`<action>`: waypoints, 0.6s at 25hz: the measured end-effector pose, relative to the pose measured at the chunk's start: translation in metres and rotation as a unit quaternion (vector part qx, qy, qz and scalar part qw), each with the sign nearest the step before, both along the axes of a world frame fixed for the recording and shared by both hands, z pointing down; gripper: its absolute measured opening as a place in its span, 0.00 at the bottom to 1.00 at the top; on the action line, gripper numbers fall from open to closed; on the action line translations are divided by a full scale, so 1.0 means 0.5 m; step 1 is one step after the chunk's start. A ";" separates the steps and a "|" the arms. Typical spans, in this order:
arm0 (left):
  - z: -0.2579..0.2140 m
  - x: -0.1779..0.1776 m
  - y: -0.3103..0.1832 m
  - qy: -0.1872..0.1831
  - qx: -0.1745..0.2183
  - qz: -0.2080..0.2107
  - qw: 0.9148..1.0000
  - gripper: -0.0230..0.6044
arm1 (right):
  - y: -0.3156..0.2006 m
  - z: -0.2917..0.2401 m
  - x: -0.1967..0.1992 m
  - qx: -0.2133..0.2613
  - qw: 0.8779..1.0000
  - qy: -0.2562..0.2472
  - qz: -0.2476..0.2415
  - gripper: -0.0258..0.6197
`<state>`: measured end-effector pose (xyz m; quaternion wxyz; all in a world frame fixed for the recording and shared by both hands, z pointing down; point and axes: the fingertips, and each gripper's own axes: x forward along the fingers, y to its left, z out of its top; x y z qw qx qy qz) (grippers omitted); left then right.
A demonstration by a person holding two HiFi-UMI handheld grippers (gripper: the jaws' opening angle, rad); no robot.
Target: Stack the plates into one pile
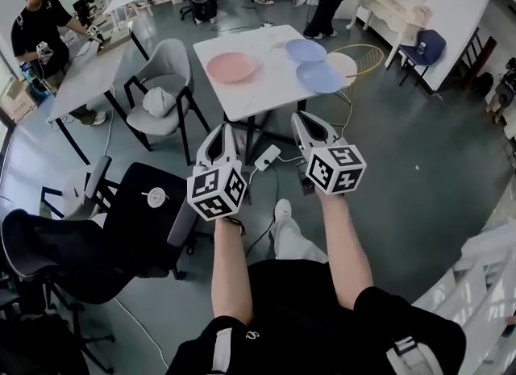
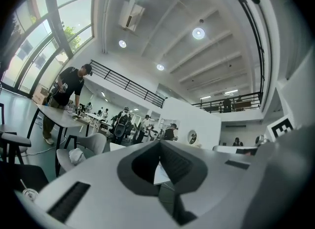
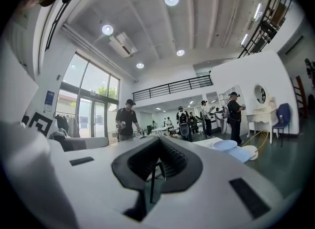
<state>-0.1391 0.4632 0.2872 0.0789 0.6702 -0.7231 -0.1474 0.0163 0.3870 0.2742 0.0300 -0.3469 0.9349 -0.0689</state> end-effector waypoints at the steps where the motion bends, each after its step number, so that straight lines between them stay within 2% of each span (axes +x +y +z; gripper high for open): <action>1: -0.001 0.000 -0.012 0.003 0.001 0.001 1.000 0.06 | -0.018 0.006 0.007 -0.005 1.000 -0.001 0.004 0.05; 6: 0.014 -0.016 -0.085 0.002 -0.013 -0.005 1.000 0.06 | -0.118 0.037 0.013 -0.034 0.999 -0.011 0.018 0.05; 11: 0.072 -0.055 -0.172 0.001 -0.047 -0.029 0.999 0.06 | -0.210 0.097 -0.035 -0.052 0.998 -0.021 -0.004 0.05; 15: 0.122 -0.086 -0.276 0.011 -0.069 -0.050 0.996 0.06 | -0.339 0.155 -0.069 -0.086 0.996 -0.015 -0.016 0.05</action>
